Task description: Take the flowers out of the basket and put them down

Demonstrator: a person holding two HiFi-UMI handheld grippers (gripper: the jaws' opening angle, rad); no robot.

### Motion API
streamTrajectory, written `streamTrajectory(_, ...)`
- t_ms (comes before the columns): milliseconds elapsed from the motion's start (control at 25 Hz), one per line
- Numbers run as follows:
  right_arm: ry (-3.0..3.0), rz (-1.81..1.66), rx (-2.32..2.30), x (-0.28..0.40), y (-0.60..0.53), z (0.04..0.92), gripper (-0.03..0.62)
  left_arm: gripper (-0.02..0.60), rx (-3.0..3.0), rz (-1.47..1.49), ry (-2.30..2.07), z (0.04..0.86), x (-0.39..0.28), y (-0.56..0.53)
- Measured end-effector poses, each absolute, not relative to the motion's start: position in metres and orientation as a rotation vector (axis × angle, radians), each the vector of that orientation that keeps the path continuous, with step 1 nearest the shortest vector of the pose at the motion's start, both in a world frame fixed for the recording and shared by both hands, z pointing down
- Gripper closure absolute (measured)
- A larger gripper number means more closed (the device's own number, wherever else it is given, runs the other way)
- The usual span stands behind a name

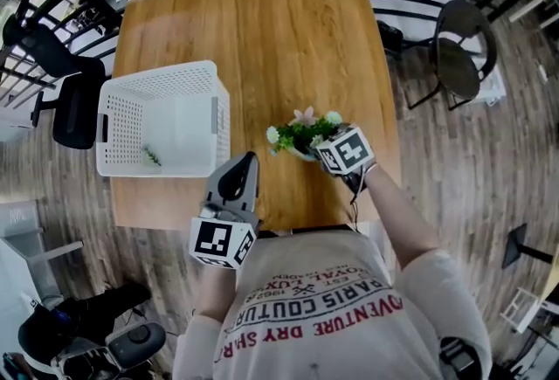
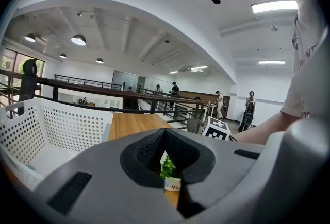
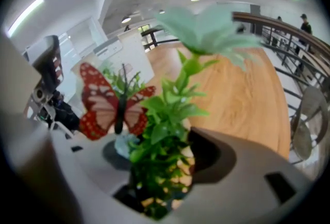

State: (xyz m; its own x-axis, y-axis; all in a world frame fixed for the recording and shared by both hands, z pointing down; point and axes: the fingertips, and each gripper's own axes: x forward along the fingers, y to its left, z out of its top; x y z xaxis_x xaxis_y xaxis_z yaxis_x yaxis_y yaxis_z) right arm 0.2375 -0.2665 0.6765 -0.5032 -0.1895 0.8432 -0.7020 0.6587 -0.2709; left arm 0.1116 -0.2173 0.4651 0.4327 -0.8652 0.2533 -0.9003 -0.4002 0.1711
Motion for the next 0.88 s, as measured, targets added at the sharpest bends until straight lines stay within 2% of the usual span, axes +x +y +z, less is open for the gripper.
streamTrajectory(560, -2.126, 0.696, 0.680, 0.215, -0.256, 0.676, 0.239, 0.566, 2.384, 0.167, -1.537, 0.473, 0.102, -0.206)
streamTrajectory(880, -2.235, 0.582, 0.818, 0.227, -0.268, 0.618, 0.215, 0.566, 2.418, 0.154, -1.534, 0.461, 0.111, -0.212)
